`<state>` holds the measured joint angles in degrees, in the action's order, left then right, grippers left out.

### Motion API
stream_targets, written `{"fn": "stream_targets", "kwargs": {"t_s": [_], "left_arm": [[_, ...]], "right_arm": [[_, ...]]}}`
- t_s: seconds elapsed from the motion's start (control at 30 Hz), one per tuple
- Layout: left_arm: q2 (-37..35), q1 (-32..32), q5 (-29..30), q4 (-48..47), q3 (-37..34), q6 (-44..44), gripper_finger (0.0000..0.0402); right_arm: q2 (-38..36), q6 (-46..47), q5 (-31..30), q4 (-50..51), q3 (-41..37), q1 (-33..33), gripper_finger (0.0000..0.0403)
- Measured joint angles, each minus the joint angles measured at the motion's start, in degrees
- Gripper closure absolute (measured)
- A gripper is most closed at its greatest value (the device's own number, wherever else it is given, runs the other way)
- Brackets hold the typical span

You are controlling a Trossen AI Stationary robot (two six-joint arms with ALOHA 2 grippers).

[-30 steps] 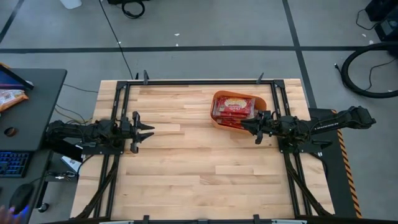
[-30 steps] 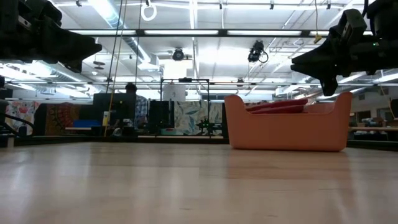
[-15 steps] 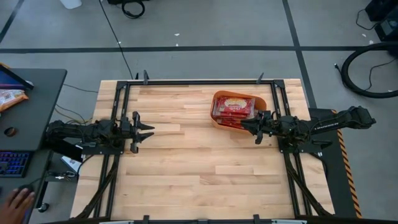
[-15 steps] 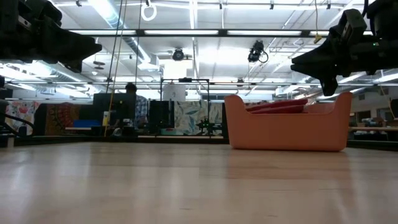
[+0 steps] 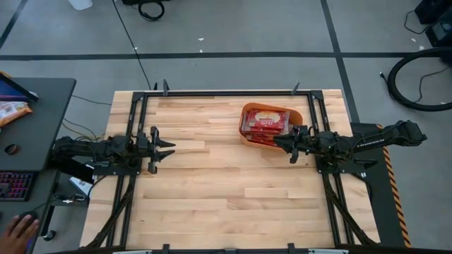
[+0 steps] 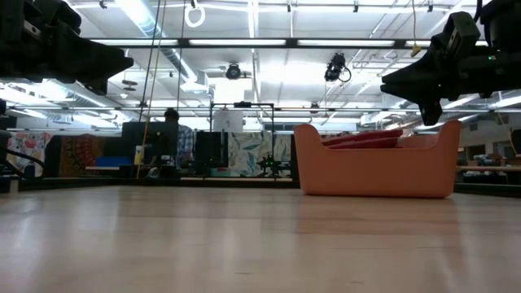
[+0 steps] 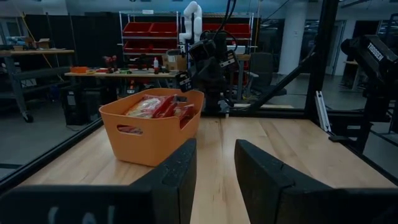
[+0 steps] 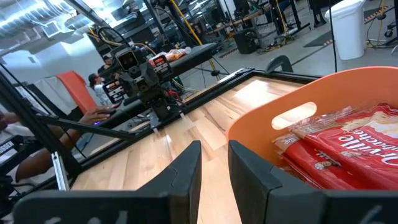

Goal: Sort popcorn bags into baskets
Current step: Return to Home Position

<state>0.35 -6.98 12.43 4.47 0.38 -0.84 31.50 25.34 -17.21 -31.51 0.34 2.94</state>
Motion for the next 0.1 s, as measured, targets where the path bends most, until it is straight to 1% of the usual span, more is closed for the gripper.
{"fn": "stream_targets", "kwargs": {"t_s": [0.1], "left_arm": [[0.0, 0.0, 0.0, 0.0, 0.0, 0.0, 0.0288]], "right_arm": [[0.0, 0.0, 0.0, 0.0, 0.0, 0.0, 0.0318]]}}
